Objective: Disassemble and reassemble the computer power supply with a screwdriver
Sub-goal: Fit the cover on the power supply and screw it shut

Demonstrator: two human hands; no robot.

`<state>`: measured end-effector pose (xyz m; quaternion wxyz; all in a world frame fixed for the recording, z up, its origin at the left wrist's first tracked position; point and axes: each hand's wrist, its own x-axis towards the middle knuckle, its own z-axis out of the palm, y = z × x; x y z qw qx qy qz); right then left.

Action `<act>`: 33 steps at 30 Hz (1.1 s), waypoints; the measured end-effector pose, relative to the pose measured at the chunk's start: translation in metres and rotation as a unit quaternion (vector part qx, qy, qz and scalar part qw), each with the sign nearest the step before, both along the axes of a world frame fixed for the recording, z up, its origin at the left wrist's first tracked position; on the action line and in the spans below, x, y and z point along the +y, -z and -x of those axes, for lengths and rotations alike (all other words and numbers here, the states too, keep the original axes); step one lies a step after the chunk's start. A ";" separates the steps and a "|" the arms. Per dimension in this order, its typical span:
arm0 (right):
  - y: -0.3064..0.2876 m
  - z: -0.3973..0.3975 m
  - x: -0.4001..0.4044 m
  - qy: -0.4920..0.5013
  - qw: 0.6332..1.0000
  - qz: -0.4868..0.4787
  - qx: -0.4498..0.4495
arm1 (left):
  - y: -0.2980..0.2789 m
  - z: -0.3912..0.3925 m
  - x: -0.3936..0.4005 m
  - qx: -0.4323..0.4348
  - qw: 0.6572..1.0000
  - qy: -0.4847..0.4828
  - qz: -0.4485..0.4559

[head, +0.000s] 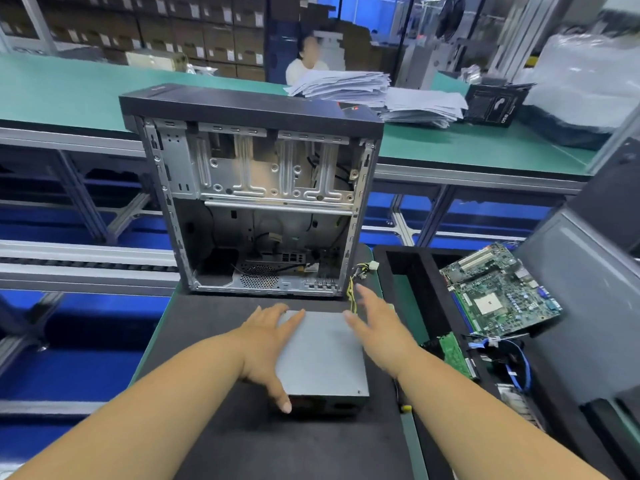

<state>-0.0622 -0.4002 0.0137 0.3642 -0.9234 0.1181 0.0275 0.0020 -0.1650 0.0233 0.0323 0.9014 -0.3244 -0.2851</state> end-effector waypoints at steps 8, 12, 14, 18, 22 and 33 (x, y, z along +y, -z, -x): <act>0.047 0.041 -0.046 0.131 0.957 0.165 0.199 | 0.011 -0.001 -0.004 -0.035 0.999 0.014 0.004; 0.057 0.043 -0.045 0.136 0.958 0.159 0.194 | 0.017 -0.003 0.001 -0.031 0.998 0.014 0.043; 0.056 0.042 -0.044 0.130 0.959 0.173 0.184 | 0.020 -0.003 0.009 -0.008 0.996 0.008 0.083; 0.042 0.039 -0.042 0.173 0.967 0.133 0.133 | 0.037 -0.001 0.037 0.045 0.952 -0.138 0.270; 0.012 0.028 -0.035 0.226 0.971 0.076 0.024 | 0.074 -0.004 0.078 -0.097 0.874 -0.363 0.309; -0.011 -0.009 0.034 0.144 0.980 -0.104 -0.086 | 0.091 -0.012 0.080 -0.132 0.895 -0.350 0.245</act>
